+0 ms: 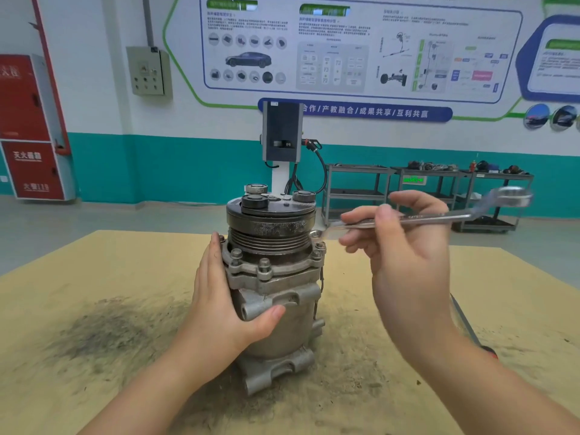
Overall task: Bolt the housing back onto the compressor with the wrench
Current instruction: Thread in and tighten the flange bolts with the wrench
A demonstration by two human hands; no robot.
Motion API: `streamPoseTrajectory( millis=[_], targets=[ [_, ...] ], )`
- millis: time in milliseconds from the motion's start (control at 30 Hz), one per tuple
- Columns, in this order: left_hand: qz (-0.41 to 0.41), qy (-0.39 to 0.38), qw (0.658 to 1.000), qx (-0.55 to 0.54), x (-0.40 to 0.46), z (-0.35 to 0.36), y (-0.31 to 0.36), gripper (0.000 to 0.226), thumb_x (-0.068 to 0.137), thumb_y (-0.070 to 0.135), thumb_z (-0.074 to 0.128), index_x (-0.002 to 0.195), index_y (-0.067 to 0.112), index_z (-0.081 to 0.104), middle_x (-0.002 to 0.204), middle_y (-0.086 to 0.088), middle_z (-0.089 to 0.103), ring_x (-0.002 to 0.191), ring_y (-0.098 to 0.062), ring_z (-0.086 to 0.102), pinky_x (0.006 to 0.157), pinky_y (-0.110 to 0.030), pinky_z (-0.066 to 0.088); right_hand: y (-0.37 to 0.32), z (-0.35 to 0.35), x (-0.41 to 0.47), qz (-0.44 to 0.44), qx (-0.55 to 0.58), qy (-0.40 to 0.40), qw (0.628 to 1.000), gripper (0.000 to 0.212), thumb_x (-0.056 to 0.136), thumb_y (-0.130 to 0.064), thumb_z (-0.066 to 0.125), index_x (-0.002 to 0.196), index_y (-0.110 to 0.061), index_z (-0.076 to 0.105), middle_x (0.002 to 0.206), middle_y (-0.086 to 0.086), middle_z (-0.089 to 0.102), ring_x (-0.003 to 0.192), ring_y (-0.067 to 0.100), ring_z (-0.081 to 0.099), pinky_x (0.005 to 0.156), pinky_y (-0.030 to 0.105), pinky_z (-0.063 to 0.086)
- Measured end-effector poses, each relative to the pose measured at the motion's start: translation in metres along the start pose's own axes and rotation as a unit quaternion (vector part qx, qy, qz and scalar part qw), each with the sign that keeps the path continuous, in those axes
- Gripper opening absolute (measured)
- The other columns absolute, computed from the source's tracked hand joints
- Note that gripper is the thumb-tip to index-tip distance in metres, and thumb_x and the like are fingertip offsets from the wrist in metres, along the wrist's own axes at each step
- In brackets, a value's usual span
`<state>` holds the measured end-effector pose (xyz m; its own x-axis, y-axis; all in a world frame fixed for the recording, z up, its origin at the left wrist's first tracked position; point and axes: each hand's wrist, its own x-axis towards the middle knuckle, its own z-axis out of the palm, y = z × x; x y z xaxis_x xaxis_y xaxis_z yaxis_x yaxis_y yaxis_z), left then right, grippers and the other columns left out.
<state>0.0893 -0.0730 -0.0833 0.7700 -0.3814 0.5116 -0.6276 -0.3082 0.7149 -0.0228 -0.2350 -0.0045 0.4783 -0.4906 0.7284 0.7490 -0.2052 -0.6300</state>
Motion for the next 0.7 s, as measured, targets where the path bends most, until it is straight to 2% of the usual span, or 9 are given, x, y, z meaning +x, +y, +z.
streamPoseTrajectory(
  millis=[67, 133, 267, 400, 467, 533, 600, 633, 700],
  targets=[
    [-0.001, -0.001, 1.000, 0.001, 0.000, 0.000, 0.001, 0.136, 0.048, 0.082, 0.057, 0.151, 0.040, -0.020, 0.126, 0.059, -0.021, 0.130, 0.029, -0.008, 0.113, -0.018, 0.006, 0.000, -0.007, 0.011, 0.107, 0.097, 0.037, 0.989, 0.018, 0.102, 0.000, 0.036, 0.101, -0.018, 0.040, 0.069, 0.008, 0.069, 0.054, 0.018, 0.059, 0.057, 0.027, 0.048],
    [-0.001, 0.000, 1.000, -0.002, -0.001, 0.000, 0.000, 0.136, 0.048, 0.082, 0.057, 0.152, 0.039, -0.019, 0.130, 0.055, -0.018, 0.134, 0.022, -0.004, 0.113, -0.018, 0.006, 0.005, -0.013, 0.018, 0.173, 0.153, 0.055, 0.971, 0.020, 0.100, 0.004, 0.034, 0.101, -0.015, 0.040, 0.063, 0.010, 0.067, 0.049, 0.018, 0.055, 0.053, 0.026, 0.046],
    [-0.001, -0.002, 1.000, -0.001, -0.001, 0.000, 0.000, 0.137, 0.047, 0.083, 0.057, 0.152, 0.039, -0.021, 0.139, 0.045, -0.012, 0.132, 0.022, -0.006, 0.112, -0.016, 0.005, 0.018, -0.019, 0.024, 0.249, 0.223, 0.070, 0.940, 0.017, 0.098, 0.004, 0.035, 0.102, -0.010, 0.043, 0.063, 0.013, 0.066, 0.049, 0.018, 0.054, 0.050, 0.025, 0.048],
    [0.000, 0.002, 1.000, -0.009, -0.001, 0.001, -0.002, 0.138, 0.047, 0.083, 0.058, 0.152, 0.039, -0.021, 0.136, 0.049, -0.012, 0.134, 0.020, -0.003, 0.113, -0.018, 0.007, 0.028, -0.029, 0.030, 0.335, 0.259, 0.029, 0.905, 0.011, 0.096, 0.000, 0.037, 0.098, -0.009, 0.043, 0.067, 0.015, 0.065, 0.051, 0.020, 0.056, 0.052, 0.027, 0.050],
    [0.004, 0.008, 1.000, -0.011, -0.001, 0.001, -0.003, 0.137, 0.047, 0.082, 0.058, 0.151, 0.041, -0.020, 0.131, 0.055, -0.014, 0.135, 0.019, -0.001, 0.114, -0.020, 0.008, 0.031, -0.032, 0.031, 0.337, 0.265, 0.015, 0.903, 0.009, 0.097, -0.002, 0.038, 0.096, -0.009, 0.043, 0.068, 0.014, 0.066, 0.053, 0.020, 0.057, 0.053, 0.026, 0.051],
    [0.005, 0.009, 1.000, -0.011, -0.001, 0.001, -0.002, 0.134, 0.046, 0.081, 0.059, 0.148, 0.044, -0.021, 0.124, 0.061, -0.018, 0.135, 0.020, -0.001, 0.114, -0.020, 0.008, 0.037, -0.029, 0.023, 0.255, 0.240, 0.013, 0.937, 0.010, 0.100, -0.004, 0.037, 0.094, -0.010, 0.042, 0.070, 0.013, 0.067, 0.054, 0.021, 0.059, 0.055, 0.027, 0.051],
    [0.004, 0.009, 1.000, -0.012, -0.001, 0.001, -0.002, 0.132, 0.046, 0.081, 0.059, 0.145, 0.047, -0.022, 0.122, 0.062, -0.019, 0.135, 0.020, -0.001, 0.115, -0.020, 0.008, 0.045, -0.023, 0.007, 0.089, 0.156, 0.016, 0.984, 0.008, 0.102, -0.011, 0.039, 0.096, -0.015, 0.043, 0.074, 0.012, 0.069, 0.058, 0.023, 0.062, 0.060, 0.028, 0.053],
    [0.003, 0.008, 1.000, -0.014, -0.001, 0.001, -0.002, 0.130, 0.046, 0.081, 0.059, 0.143, 0.048, -0.022, 0.122, 0.062, -0.019, 0.135, 0.020, -0.001, 0.115, -0.020, 0.008, 0.048, -0.020, -0.001, -0.006, 0.097, 0.009, 0.995, 0.008, 0.102, -0.017, 0.042, 0.098, -0.022, 0.046, 0.077, 0.011, 0.069, 0.061, 0.024, 0.064, 0.063, 0.029, 0.053],
    [0.006, 0.008, 1.000, -0.015, -0.001, 0.001, -0.003, 0.127, 0.046, 0.082, 0.059, 0.139, 0.052, -0.023, 0.123, 0.063, -0.019, 0.135, 0.020, -0.001, 0.115, -0.021, 0.009, 0.050, -0.018, -0.013, -0.174, -0.028, -0.043, 0.983, 0.010, 0.101, -0.027, 0.048, 0.099, -0.035, 0.054, 0.083, 0.010, 0.068, 0.068, 0.023, 0.067, 0.067, 0.030, 0.055]
  ],
)
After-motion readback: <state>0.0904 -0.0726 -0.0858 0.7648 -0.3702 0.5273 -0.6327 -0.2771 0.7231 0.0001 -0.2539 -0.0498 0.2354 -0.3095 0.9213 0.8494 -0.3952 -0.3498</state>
